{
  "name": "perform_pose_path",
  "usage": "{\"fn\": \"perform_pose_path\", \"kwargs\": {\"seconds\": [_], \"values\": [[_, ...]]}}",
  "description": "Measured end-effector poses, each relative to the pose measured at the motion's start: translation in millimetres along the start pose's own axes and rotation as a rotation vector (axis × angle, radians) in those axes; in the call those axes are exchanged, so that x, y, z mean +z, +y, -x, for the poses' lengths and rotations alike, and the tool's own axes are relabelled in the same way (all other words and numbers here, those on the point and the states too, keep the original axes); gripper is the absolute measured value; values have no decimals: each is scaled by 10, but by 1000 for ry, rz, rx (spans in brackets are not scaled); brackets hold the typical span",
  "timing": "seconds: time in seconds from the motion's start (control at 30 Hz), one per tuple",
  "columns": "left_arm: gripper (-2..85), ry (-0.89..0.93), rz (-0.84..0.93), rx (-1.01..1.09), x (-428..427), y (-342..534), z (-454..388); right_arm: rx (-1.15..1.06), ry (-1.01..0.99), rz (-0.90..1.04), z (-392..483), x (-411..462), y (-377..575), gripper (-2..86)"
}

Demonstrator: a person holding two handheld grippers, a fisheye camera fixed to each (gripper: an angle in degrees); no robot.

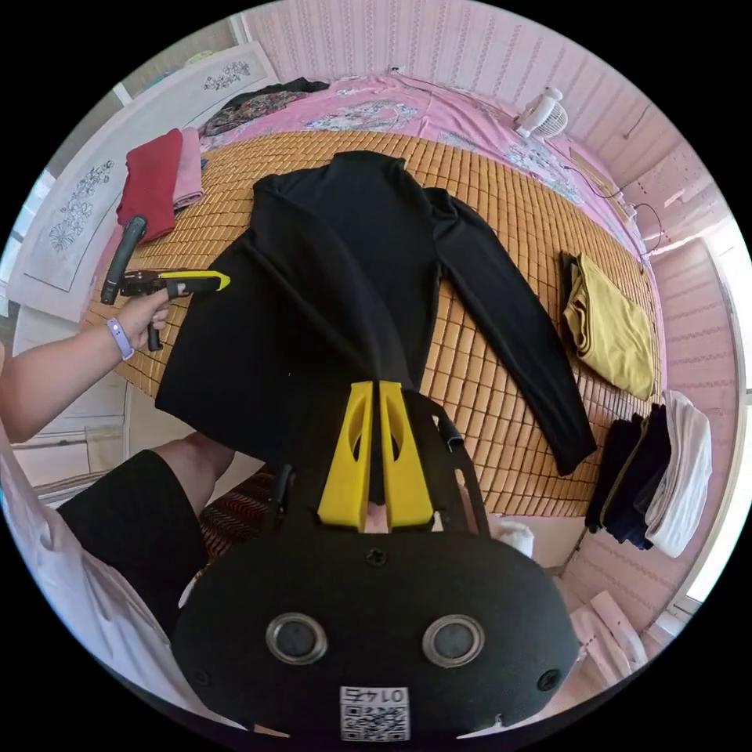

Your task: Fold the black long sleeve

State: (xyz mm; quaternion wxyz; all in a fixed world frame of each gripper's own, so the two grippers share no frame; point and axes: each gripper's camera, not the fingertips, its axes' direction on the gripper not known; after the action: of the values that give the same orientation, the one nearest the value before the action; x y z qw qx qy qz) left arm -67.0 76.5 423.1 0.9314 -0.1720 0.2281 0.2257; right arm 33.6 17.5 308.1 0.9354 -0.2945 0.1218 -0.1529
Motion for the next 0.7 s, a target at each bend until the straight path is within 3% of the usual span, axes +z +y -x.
{"fn": "perform_pose_path", "kwargs": {"seconds": [0.13,0.2,0.37,0.5,0.7], "values": [[15,-3,-10,2,119,-84,34,-64,-108,248,21,557,58,58],[37,-16,-35,18,91,-123,13,-88,-147,262,-27,593,-54,65],[54,-81,-159,146,-6,-338,-89,-227,-179,-19,-61,339,-814,62],[66,-105,-143,168,289,-598,-39,-351,-258,-251,128,358,-1913,64],[45,-135,-41,158,782,-930,170,-399,-358,-222,498,761,-3252,79]]}}
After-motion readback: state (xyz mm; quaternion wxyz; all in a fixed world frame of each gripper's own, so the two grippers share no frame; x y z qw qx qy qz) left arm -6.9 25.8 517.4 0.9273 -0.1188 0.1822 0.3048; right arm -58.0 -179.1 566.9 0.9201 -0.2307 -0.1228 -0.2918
